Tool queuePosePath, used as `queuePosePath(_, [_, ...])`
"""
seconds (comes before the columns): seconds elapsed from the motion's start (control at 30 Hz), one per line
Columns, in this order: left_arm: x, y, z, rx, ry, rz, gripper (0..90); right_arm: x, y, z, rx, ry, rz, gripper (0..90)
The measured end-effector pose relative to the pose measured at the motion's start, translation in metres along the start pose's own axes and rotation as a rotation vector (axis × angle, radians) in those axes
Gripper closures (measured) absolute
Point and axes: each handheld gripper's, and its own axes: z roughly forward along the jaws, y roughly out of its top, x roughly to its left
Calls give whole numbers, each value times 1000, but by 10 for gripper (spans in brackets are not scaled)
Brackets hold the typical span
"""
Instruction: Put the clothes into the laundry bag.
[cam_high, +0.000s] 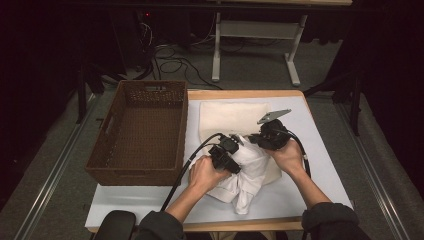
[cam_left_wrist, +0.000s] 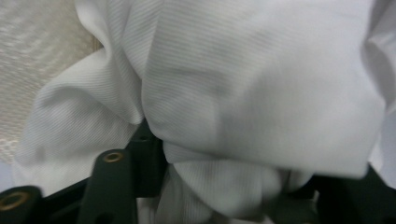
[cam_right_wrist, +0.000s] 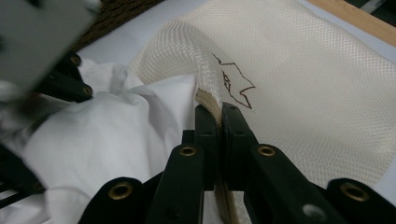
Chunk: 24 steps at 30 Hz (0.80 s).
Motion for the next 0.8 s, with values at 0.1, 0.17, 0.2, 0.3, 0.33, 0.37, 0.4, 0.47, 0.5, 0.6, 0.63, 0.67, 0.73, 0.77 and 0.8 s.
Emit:
queuePosePath(0.1, [-5,-3,-13,-47,7,24,384,-2,-1,1,0,-3,-1,878])
queuePosePath(0.17, [-9,-4,-21,-93,2,34,388,-1,-1,1,1,-7,1,878])
queuePosePath(0.2, [-10,-4,-24,-107,0,39,394,-1,0,1,-1,-8,-7,878])
queuePosePath(0.3, [-13,-4,-28,-138,0,60,461,1,0,1,-1,-11,-3,878])
queuePosePath(0.33, [-13,-3,-26,-139,-8,64,514,1,0,1,-1,-11,-7,878])
queuePosePath(0.37, [-12,-2,-23,-133,-15,66,574,1,1,1,0,-11,-10,878])
queuePosePath(0.4, [-11,0,-19,-124,-27,65,631,2,1,1,-1,-11,-9,878])
queuePosePath(0.47, [-8,3,-12,-103,-52,56,706,2,1,1,-2,-10,-8,878])
queuePosePath(0.5, [-4,6,-4,-94,-70,36,742,2,0,0,1,-4,-17,879])
queuePosePath(0.6, [0,9,2,-97,-69,6,759,4,0,-2,-5,3,-22,879])
queuePosePath(0.63, [2,11,4,-100,-62,-14,765,6,0,-4,-9,9,-23,879])
queuePosePath(0.67, [2,11,4,-100,-62,-14,767,6,0,-4,-9,9,-23,879])
queuePosePath(0.73, [6,13,5,-115,-47,-41,767,9,0,-6,-20,18,-35,879])
queuePosePath(0.77, [7,14,5,-124,-37,-54,766,10,0,-7,-17,23,-45,879])
queuePosePath(0.8, [8,14,5,-132,-27,-60,763,11,0,-8,-17,26,-55,879])
